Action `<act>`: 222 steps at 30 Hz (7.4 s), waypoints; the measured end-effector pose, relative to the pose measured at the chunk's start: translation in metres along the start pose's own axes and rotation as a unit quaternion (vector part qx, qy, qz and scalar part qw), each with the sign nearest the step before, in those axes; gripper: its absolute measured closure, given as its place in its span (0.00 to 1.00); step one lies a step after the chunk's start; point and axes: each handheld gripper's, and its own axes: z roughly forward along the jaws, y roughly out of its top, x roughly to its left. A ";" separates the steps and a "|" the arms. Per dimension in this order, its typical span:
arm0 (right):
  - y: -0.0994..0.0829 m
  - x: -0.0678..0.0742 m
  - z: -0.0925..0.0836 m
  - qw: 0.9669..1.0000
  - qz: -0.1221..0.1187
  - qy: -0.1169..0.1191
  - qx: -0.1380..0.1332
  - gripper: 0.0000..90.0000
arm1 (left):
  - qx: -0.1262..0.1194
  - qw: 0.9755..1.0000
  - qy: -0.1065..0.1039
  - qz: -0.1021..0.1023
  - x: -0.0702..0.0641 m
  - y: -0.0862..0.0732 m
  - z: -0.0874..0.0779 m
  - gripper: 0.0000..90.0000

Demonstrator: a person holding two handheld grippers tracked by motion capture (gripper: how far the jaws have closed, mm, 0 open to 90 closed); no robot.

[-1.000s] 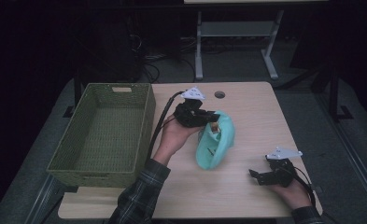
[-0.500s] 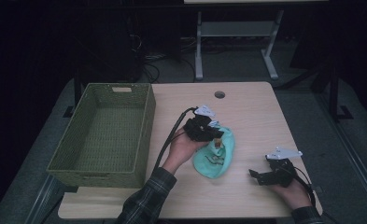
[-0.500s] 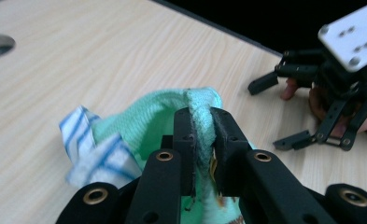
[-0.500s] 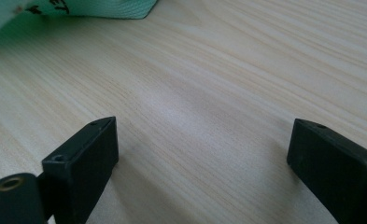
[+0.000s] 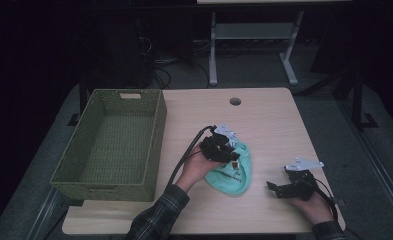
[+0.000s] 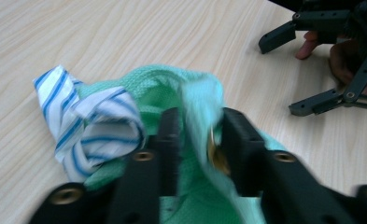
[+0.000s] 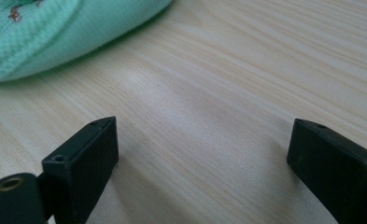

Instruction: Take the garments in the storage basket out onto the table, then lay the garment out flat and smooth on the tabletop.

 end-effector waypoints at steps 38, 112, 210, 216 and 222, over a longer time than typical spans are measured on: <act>0.000 0.000 0.000 1.000 0.005 -0.006 0.003 0.06 | 0.038 0.999 0.002 0.002 -0.019 -0.072 -0.043 0.99; 0.147 -0.029 0.085 0.993 -0.017 0.119 0.000 0.69 | 0.072 0.997 0.021 0.002 -0.015 -0.084 -0.022 0.99; 0.087 -0.016 0.032 0.995 -0.033 0.098 0.008 1.00 | 0.018 0.998 0.063 0.000 0.000 -0.055 -0.039 0.73; 0.078 -0.001 0.033 0.992 -0.040 0.117 0.019 1.00 | 0.010 0.997 0.071 -0.005 0.011 -0.046 -0.040 0.76; 0.071 0.014 0.034 0.990 -0.052 0.128 0.029 1.00 | -0.001 0.997 0.069 -0.016 0.024 -0.037 -0.038 0.83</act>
